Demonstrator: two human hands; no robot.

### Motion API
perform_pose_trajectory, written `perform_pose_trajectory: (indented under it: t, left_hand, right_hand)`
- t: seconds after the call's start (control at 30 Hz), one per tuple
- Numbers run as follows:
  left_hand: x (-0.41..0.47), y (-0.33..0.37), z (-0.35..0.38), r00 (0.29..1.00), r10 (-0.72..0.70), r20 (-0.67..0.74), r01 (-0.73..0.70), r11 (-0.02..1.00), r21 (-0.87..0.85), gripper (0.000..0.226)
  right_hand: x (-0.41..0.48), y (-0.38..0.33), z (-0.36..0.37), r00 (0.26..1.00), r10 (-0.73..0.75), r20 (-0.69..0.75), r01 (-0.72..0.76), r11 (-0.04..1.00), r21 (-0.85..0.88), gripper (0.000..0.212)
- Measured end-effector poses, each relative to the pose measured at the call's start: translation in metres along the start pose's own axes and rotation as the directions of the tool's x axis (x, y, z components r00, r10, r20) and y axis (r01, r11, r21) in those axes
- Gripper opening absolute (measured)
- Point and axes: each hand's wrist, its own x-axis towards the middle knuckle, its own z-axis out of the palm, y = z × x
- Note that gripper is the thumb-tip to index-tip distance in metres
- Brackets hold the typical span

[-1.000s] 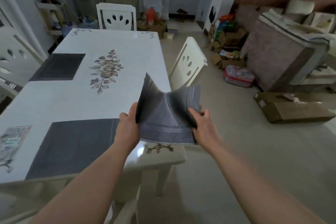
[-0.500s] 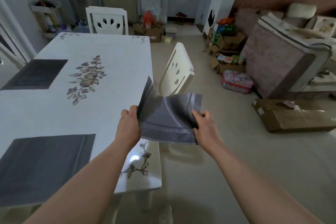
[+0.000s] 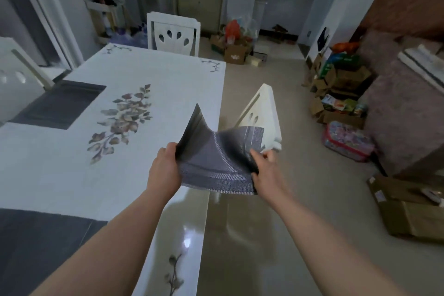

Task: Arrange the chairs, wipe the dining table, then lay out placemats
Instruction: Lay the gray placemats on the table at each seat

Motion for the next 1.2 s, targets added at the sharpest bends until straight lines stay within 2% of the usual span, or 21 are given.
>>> perform_pose_trajectory:
  t: [0.3, 0.47, 0.63, 0.73, 0.93, 1.03, 1.2]
  left_hand:
    - [0.038, -0.018, 0.009, 0.973, -0.152, -0.171, 0.151, 0.988, -0.020, 0.041]
    - [0.056, -0.022, 0.019, 0.934, -0.256, -0.249, 0.260, 0.965, -0.019, 0.041]
    - [0.060, -0.009, 0.037, 0.813, -0.457, -0.360, 0.461, 0.884, -0.082, 0.039]
    - [0.060, -0.004, 0.047, 0.757, -0.510, -0.409, 0.515, 0.850, -0.107, 0.038]
    - [0.054, -0.012, 0.060, 0.676, -0.587, -0.445, 0.599, 0.790, -0.132, 0.036]
    - [0.059, -0.022, 0.060, 0.635, -0.622, -0.458, 0.636, 0.758, -0.147, 0.035]
    - [0.078, -0.048, 0.054, 0.589, -0.650, -0.480, 0.656, 0.731, -0.186, 0.038]
  right_hand:
    - [0.095, -0.011, 0.015, 0.985, -0.147, 0.090, 0.147, 0.989, 0.007, 0.073]
    - [0.144, -0.011, 0.030, 0.939, -0.297, 0.172, 0.295, 0.955, 0.039, 0.072]
    - [0.203, -0.006, 0.043, 0.823, -0.495, 0.278, 0.488, 0.867, 0.099, 0.070]
    - [0.225, -0.007, 0.054, 0.756, -0.576, 0.311, 0.572, 0.812, 0.112, 0.067]
    - [0.250, -0.017, 0.081, 0.656, -0.645, 0.392, 0.636, 0.752, 0.172, 0.061]
    - [0.263, -0.032, 0.099, 0.646, -0.639, 0.419, 0.594, 0.765, 0.250, 0.042]
    - [0.289, -0.063, 0.131, 0.569, -0.686, 0.454, 0.649, 0.714, 0.265, 0.051]
